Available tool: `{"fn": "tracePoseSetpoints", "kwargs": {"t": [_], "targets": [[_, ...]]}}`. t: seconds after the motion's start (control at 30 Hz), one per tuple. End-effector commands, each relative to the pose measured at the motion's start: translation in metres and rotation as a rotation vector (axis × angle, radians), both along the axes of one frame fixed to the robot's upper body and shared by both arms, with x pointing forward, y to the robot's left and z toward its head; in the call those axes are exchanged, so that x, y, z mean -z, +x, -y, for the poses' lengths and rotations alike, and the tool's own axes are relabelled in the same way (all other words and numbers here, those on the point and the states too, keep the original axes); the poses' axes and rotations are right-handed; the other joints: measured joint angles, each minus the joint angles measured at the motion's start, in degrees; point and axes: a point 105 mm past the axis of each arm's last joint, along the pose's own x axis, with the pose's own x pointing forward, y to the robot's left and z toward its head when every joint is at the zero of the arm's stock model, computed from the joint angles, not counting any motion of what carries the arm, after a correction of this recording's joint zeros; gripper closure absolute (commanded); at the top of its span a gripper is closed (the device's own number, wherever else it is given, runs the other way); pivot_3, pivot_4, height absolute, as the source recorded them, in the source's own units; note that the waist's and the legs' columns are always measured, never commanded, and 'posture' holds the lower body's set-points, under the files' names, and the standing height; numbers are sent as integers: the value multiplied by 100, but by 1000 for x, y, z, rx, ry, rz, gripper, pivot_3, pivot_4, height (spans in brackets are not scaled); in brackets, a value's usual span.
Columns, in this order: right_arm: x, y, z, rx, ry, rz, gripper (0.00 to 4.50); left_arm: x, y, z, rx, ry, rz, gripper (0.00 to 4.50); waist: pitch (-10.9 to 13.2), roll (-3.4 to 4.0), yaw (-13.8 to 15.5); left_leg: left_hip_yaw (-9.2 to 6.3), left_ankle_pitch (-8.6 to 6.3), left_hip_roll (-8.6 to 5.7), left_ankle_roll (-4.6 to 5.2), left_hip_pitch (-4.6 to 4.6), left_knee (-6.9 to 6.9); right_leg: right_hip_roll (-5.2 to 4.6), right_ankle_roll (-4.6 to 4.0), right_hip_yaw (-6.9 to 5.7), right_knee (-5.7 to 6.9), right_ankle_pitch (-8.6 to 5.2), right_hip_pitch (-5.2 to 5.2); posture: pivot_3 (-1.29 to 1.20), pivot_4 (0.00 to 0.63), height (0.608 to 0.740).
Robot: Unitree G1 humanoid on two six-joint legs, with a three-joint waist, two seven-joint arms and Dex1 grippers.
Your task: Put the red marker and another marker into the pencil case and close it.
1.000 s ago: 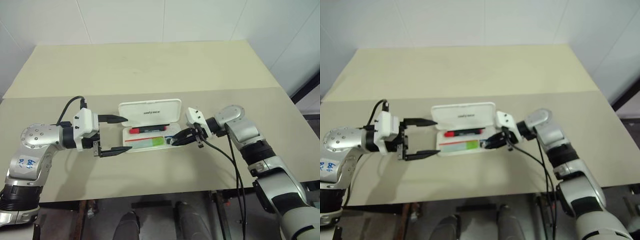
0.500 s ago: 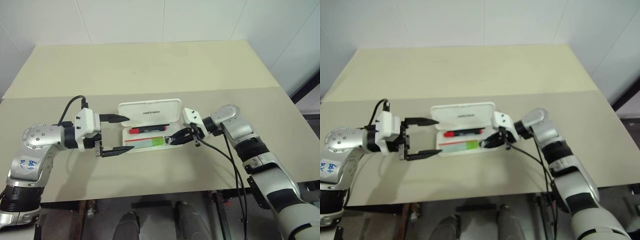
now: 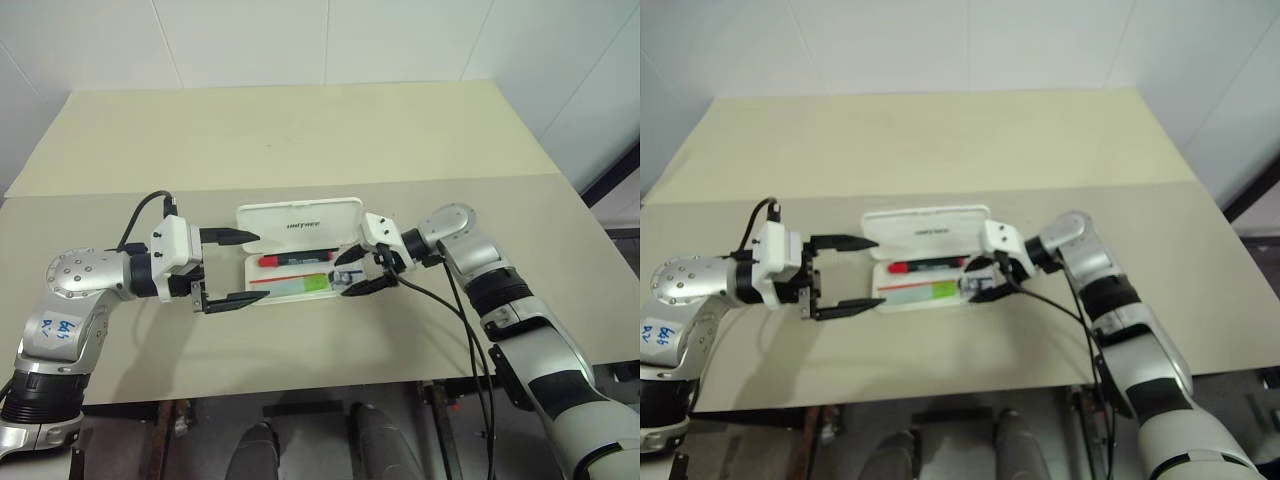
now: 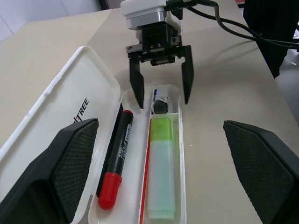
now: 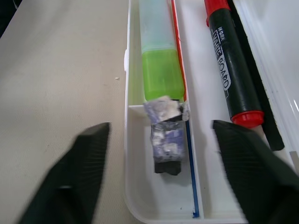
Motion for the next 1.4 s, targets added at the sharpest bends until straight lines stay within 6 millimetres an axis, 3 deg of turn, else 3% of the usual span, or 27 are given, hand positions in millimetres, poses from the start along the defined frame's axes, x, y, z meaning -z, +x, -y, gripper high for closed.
{"fn": "tracePoseSetpoints", "kwargs": {"t": [0.03, 0.23, 0.7, 1.03, 1.17, 1.4], "targets": [[-23, 2, 0, -31, 23, 60, 46, -9, -1, 3, 15, -3, 45, 0, 0, 0, 0, 0, 0, 0, 0, 0, 0, 0, 0, 0, 0, 0, 0, 0, 150, 740], [-42, 1, -1, -40, 67, 104, 46, -9, 1, 4, 20, -9, 46, 0, 0, 0, 3, 0, 0, 0, 0, 0, -1, 0, 0, 0, -1, 0, 0, 0, 150, 740], [-67, -26, 4, -22, 196, 151, 46, -8, 3, 1, 25, 0, 43, 0, 0, 0, 11, 0, 0, 0, 0, -3, -1, 0, 0, 0, -3, -1, -1, 0, 150, 740], [-89, -34, 42, 142, 275, 233, 46, -7, 2, -1, 18, -5, 39, 0, 0, 0, 45, -1, -1, 0, 1, -6, -3, 0, -1, 0, -15, -1, -1, 0, 150, 740], [-90, -40, 57, 192, 271, 234, 0, -4, 4, 0, 28, -11, 30, 907, 0, 0, 52, 0, -2, 0, 3, -7, -5, 0, -1, 0, -20, -1, -1, 0, 150, 740], [-89, -45, 63, 248, 272, 243, 0, 7, 15, 16, 49, -5, 8, 3347, 0, 0, 47, 0, -2, 0, 4, -6, 0, 0, -1, 0, -20, -1, 0, 0, 150, 740]]}}
